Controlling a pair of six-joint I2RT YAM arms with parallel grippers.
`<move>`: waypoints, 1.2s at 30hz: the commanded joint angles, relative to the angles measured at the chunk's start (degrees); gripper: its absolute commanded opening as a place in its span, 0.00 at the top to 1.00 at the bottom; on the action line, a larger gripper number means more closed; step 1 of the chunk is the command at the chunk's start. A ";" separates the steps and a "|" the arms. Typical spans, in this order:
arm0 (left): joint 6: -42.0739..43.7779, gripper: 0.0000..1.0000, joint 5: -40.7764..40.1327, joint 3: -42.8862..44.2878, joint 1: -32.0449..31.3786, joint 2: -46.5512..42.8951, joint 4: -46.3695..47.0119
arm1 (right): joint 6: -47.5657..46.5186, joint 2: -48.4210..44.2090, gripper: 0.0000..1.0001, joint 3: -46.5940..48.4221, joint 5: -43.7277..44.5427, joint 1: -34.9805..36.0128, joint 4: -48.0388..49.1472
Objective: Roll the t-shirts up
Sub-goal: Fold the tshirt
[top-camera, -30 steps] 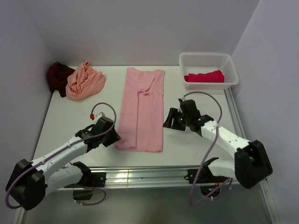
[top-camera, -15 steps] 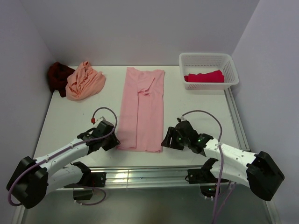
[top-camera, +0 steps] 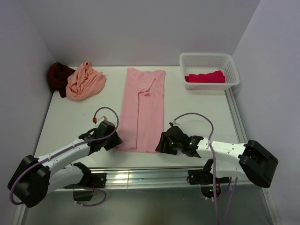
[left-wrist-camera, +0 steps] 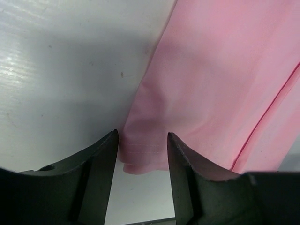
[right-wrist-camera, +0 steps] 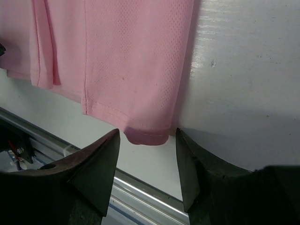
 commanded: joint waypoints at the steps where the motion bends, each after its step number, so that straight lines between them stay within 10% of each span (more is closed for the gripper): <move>1: 1.53 0.49 -0.56 0.40 -0.22 2.07 2.34 | 1.45 0.67 0.42 0.42 2.91 0.70 0.76; 17: 3.03 0.80 3.75 -2.32 -0.22 0.22 1.73 | 0.23 0.76 0.98 1.56 4.93 0.71 -1.78; 36: 2.59 0.86 12.89 -8.38 -0.40 -4.87 6.30 | -1.71 -4.52 1.00 1.21 4.49 0.79 -5.92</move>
